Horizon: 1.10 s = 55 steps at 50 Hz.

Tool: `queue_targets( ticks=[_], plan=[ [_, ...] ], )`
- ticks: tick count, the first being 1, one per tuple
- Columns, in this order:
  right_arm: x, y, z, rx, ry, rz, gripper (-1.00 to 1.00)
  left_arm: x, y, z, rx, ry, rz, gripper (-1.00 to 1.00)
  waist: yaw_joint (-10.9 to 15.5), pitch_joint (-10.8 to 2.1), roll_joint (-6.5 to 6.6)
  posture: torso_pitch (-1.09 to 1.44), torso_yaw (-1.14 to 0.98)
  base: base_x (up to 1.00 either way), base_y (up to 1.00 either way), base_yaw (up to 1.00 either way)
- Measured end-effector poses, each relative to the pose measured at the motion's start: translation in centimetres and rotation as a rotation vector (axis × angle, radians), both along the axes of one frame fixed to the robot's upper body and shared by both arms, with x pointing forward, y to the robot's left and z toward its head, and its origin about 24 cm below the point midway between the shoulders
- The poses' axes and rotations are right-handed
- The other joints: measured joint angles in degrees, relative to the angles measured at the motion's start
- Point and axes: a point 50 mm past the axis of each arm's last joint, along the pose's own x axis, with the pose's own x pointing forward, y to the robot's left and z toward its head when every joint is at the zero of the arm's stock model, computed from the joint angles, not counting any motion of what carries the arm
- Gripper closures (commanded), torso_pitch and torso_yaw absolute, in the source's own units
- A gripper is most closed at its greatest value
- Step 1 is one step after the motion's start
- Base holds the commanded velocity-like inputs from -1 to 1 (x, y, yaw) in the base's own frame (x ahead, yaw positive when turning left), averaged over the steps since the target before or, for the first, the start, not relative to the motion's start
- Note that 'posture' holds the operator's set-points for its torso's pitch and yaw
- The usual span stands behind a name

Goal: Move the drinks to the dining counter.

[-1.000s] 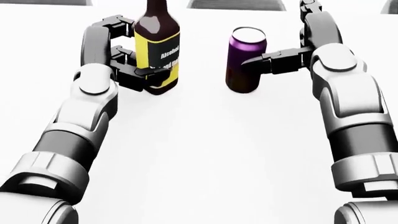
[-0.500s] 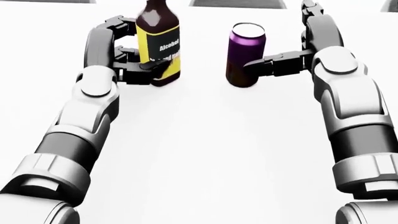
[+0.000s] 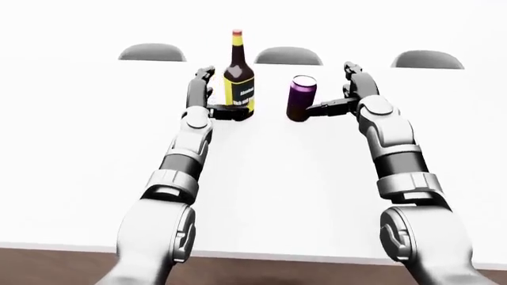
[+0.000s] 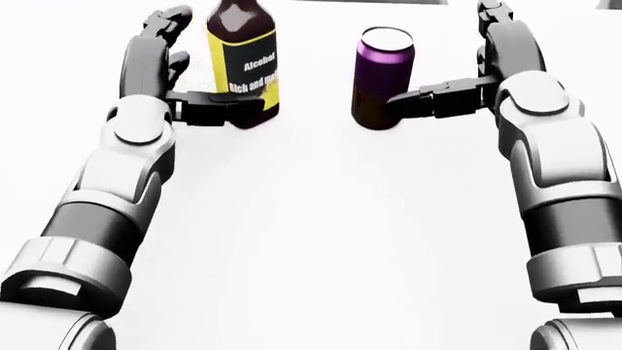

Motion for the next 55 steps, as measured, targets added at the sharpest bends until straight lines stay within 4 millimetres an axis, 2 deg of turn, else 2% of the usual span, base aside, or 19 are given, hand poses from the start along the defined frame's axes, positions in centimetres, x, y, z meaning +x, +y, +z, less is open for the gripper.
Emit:
queue_targets(
  ticks=[11,17,21,25,30,37,44,55],
  plan=[
    [-1.3,-1.5,2.6,-0.003,-0.054,-0.002,-1.00,-0.2,3.1,2.9,0.001,-0.065,0.037,-1.00,-0.01,0.19,0.17,0.00,0.00,0.00,0.00,0.00],
    [-2.8,-2.3,4.9,0.004,-0.105,0.014,-1.00,-1.4,4.7,5.2,-0.004,-0.112,0.049,-1.00,-0.03,0.56,0.30,0.00,0.00,0.00,0.00,0.00],
    [-3.9,-3.5,6.3,0.028,-0.139,0.000,-1.00,-3.0,6.0,6.6,-0.018,-0.151,0.072,-1.00,-0.08,0.78,0.42,0.00,0.00,0.00,0.00,0.00],
    [-5.3,-4.8,7.7,0.050,-0.177,-0.020,-1.00,-4.2,6.8,7.1,-0.018,-0.160,0.075,-1.00,0.05,1.03,0.41,0.00,0.00,0.00,0.00,0.00],
    [-7.3,-5.7,9.4,0.051,-0.217,-0.021,-1.00,-5.4,8.2,8.7,-0.033,-0.177,0.095,-1.00,-0.05,1.55,0.26,0.00,0.00,0.00,0.00,0.00],
    [-11.3,-6.8,11.2,0.051,-0.298,-0.016,-1.00,-8.5,9.5,10.8,-0.019,-0.250,0.118,-1.00,0.14,1.87,0.20,0.00,0.00,0.00,0.00,0.00],
    [-14.2,-7.7,12.6,0.042,-0.336,-0.019,-1.00,-10.2,11.8,10.9,-0.006,-0.252,0.217,-1.00,0.04,2.10,0.16,0.00,0.00,0.00,0.00,0.00],
    [-17.8,-10.2,13.3,0.044,-0.362,-0.067,-1.00,-13.1,13.9,11.0,0.000,-0.273,0.289,-1.00,0.19,2.48,0.13,0.00,0.00,0.00,0.00,0.00]
  ],
)
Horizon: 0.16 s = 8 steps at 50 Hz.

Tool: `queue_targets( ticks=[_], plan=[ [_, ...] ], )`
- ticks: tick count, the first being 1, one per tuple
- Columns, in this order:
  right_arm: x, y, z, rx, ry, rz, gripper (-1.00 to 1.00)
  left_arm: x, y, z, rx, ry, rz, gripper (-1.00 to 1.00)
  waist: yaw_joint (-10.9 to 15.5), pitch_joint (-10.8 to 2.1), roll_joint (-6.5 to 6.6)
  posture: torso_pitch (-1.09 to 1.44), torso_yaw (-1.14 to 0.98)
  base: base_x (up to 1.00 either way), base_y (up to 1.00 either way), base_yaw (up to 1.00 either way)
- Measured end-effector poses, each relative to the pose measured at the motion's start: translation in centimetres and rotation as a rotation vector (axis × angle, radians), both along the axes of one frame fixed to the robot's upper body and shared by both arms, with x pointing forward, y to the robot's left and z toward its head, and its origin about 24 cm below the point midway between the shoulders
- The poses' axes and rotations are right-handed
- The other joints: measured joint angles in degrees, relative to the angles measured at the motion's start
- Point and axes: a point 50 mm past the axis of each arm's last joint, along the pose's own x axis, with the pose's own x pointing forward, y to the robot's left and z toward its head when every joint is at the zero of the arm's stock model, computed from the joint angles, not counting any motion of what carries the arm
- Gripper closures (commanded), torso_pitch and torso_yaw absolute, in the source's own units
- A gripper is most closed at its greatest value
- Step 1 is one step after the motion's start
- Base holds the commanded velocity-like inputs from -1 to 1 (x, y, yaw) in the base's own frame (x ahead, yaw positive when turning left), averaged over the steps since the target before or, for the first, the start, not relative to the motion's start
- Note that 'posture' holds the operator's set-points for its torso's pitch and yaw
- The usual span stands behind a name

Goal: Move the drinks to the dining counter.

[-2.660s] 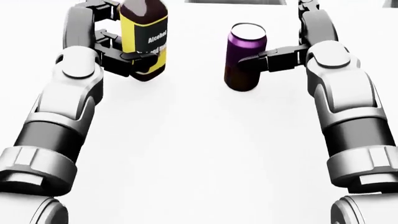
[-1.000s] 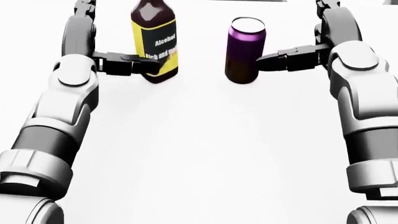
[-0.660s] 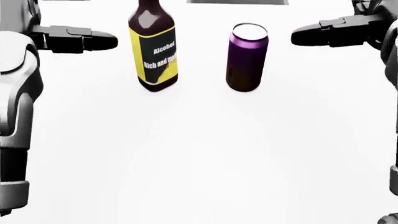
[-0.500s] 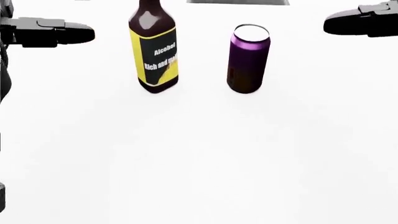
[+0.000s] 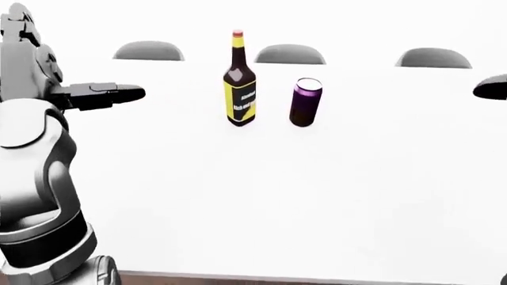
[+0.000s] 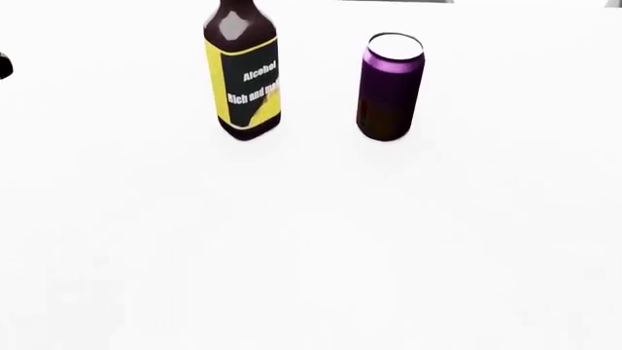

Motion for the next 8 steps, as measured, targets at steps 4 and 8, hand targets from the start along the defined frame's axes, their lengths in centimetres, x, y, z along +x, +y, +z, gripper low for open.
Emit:
queue_targets(
  ticks=[4,8],
  plan=[
    [-1.8,-0.7,-0.1,-0.008,0.010,-0.019,-1.00,-1.3,0.8,0.2,0.000,-0.003,0.028,-1.00,0.08,0.36,-0.39,0.00,0.00,0.00,0.00,0.00],
    [-3.4,-1.7,-0.3,0.002,0.020,-0.050,-1.00,-2.3,1.9,0.1,-0.008,-0.002,0.077,-1.00,0.19,0.51,-0.72,0.00,0.00,0.00,0.00,0.00]
  ],
)
